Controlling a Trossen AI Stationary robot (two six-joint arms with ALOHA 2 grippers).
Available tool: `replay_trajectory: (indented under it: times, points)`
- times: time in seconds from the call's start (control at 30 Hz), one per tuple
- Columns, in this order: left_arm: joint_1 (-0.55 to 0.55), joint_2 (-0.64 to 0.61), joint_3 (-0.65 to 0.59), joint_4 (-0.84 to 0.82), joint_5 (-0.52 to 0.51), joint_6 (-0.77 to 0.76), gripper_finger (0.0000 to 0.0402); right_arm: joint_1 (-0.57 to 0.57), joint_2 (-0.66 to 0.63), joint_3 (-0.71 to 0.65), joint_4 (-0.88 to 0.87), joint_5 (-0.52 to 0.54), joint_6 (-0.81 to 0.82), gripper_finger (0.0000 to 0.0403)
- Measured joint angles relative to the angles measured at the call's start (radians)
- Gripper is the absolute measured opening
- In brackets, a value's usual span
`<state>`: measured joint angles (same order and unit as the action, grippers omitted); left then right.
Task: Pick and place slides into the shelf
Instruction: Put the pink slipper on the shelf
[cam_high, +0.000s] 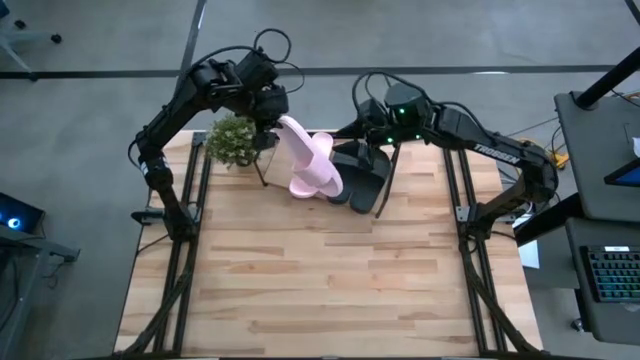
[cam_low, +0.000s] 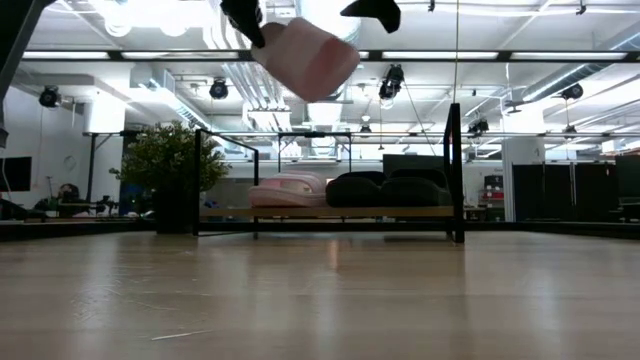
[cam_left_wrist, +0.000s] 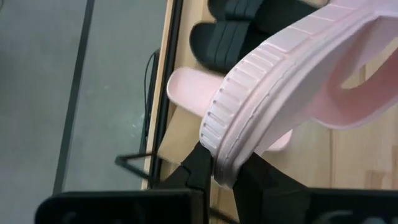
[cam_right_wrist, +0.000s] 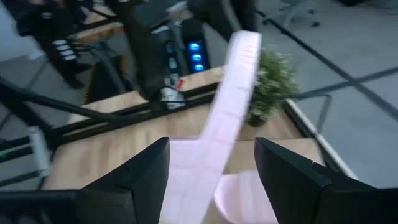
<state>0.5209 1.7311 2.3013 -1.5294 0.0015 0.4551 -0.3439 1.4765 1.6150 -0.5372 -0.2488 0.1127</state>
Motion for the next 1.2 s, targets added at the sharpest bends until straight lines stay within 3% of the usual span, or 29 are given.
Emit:
replay_trajectory:
  times: [0.13,0.47,0.8,1.2]
  points:
    - [-0.038,0.016,0.0,0.037,-0.019,-0.008,0.0019,-0.002,0.0,-0.004,-0.007,0.045,-0.007,0.0224]
    - [-0.117,0.068,0.002,0.135,-0.064,-0.023,0.0019,0.0,0.029,-0.005,-0.037,0.035,-0.002,0.0224]
    - [-0.125,0.094,0.0,0.134,-0.129,-0.029,0.0018,0.002,0.077,-0.003,-0.056,-0.006,-0.002,0.0224]
    - [-0.13,0.1,-0.002,0.12,-0.154,-0.031,0.0017,-0.012,0.123,-0.003,-0.055,0.026,-0.02,0.0224]
